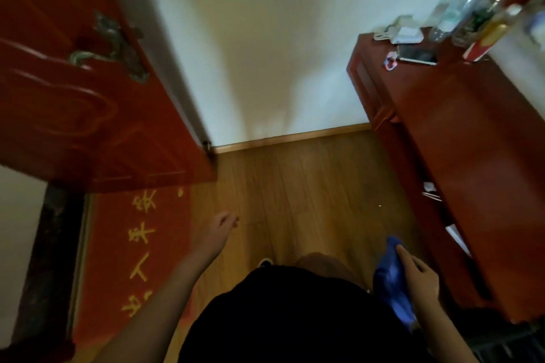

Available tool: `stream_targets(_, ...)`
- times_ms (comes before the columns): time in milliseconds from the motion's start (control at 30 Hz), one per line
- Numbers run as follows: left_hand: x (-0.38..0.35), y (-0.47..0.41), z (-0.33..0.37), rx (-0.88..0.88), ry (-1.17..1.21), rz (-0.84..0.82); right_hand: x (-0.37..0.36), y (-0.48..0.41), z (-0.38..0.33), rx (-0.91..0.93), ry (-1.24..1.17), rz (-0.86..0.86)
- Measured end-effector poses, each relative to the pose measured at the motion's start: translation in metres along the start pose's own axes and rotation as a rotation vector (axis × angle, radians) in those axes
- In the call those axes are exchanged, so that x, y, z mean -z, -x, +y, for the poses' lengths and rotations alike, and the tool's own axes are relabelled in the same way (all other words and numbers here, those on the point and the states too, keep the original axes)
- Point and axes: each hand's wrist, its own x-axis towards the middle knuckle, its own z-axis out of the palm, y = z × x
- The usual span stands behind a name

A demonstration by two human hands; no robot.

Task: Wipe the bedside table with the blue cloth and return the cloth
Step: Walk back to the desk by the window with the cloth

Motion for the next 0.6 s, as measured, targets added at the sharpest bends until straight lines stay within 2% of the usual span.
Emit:
stream_targets(133,-0.013,-0.072,0.045,-0.060,-0.049,-0.126,0.001,-0.018,-0.021,-0.070,-0.067,0.106)
stream_targets(267,-0.038,-0.124,0.081,-0.037,-0.085,-0.219,-0.006,-0.051,-0.045,-0.108,-0.148,0.154)
stream_targets(400,-0.066,-0.166,0.136,-0.033,-0.106,-0.234,-0.016,-0.107,-0.088,-0.086,-0.224,0.162)
stream_targets(600,-0.114,-0.238,0.251,-0.224,-0.316,-0.329,0.004,-0.182,-0.176,0.001,-0.358,0.200)
